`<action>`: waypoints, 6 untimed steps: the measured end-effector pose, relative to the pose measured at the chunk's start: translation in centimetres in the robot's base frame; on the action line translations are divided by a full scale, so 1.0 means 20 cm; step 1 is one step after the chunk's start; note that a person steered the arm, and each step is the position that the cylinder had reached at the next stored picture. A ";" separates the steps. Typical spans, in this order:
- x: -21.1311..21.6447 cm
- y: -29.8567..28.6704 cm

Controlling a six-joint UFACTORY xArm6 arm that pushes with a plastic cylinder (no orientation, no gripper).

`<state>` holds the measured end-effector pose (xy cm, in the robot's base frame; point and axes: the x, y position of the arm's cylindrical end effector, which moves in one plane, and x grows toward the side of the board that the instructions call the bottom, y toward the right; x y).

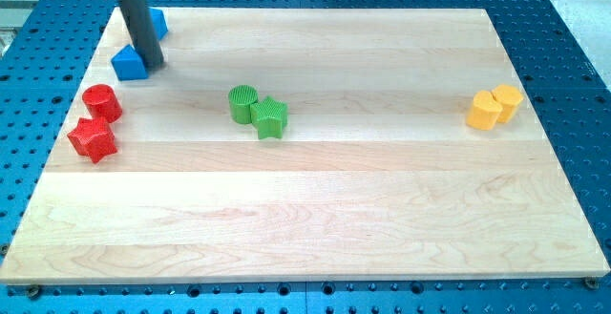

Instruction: Slide the blue cube towards the blue triangle

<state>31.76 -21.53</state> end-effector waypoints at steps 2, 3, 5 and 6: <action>-0.23 0.18; -0.62 0.28; -0.42 -0.07; -0.42 -0.01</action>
